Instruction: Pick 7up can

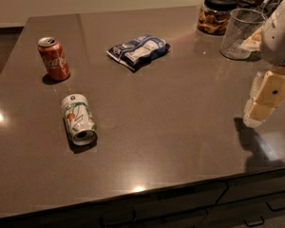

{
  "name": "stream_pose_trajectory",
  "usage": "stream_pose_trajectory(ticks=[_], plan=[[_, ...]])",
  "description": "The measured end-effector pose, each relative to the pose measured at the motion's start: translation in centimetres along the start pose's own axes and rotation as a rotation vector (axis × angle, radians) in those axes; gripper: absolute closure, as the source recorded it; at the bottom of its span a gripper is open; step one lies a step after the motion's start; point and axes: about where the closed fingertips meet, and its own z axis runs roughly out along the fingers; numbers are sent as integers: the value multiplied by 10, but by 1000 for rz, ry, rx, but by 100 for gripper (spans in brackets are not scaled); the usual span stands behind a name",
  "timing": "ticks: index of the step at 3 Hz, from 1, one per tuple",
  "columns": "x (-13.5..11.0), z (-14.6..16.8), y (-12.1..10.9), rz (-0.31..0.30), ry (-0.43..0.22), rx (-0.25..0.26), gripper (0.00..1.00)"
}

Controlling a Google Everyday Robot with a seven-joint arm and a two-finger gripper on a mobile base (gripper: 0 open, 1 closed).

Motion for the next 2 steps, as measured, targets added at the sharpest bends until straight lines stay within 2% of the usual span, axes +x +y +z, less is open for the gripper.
stream_pose_trajectory(ticks=[1,2], plan=[[0,0,0,0,0,0,0],[-15,5,8,-14,-13,-14,0]])
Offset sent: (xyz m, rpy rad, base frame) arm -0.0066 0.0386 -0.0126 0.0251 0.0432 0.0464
